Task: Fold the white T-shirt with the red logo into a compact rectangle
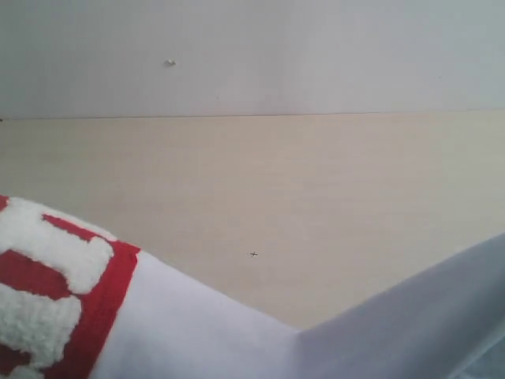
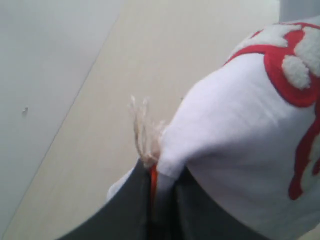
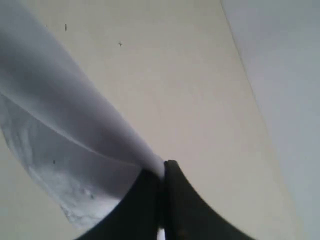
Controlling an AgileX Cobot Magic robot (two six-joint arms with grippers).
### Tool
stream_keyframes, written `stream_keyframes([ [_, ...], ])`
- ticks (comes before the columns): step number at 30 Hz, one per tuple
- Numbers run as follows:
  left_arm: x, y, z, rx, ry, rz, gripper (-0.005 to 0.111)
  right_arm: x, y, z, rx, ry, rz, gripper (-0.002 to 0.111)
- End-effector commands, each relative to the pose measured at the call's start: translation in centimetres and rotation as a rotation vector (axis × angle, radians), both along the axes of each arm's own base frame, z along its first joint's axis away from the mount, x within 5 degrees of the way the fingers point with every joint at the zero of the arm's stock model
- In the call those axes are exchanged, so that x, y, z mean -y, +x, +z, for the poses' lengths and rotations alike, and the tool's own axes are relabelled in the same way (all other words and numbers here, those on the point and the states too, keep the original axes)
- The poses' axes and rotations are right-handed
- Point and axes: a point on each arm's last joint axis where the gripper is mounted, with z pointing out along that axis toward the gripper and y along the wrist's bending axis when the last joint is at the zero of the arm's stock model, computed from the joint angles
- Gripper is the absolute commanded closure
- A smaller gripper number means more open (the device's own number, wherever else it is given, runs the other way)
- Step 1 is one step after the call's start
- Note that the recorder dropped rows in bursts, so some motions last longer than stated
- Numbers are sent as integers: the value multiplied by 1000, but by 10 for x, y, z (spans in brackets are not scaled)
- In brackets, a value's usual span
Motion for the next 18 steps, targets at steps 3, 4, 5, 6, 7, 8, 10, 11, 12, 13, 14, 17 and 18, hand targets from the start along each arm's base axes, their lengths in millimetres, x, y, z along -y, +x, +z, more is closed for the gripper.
stream_keyframes([
  [3,7,37,-44,-94,223,118,107,5,18,-31,-129,-76,-51,108],
  [4,8,46,-54,-110,287,145,107,6,23,-38,-163,-98,-57,108],
  [5,9,55,-63,-132,346,174,107,7,30,-45,-209,-127,-77,108],
  [6,10,62,-72,-153,396,197,107,8,36,-51,-243,-147,-89,108],
  [7,12,71,-82,-177,454,220,107,9,42,-58,-285,-164,-107,108],
  [8,13,79,-92,-214,497,249,107,10,49,-64,-330,-170,-129,108],
  [10,17,92,-113,-300,566,271,107,9,65,-76,-389,-172,-162,108],
  [11,20,100,-122,-315,576,274,107,7,75,-82,-395,-173,-162,108],
  [12,23,108,-129,-310,569,274,107,6,82,-87,-400,-174,-162,108],
  [13,26,117,-138,-306,562,276,107,5,92,-92,-404,-174,-163,108],
  [14,28,125,-145,-300,552,280,107,4,101,-98,-406,-173,-166,108],
  [17,32,148,-161,-271,516,293,107,1,126,-114,-399,-165,-185,108],
  [18,33,155,-166,-268,508,298,107,0,134,-118,-382,-162,-187,108],
])
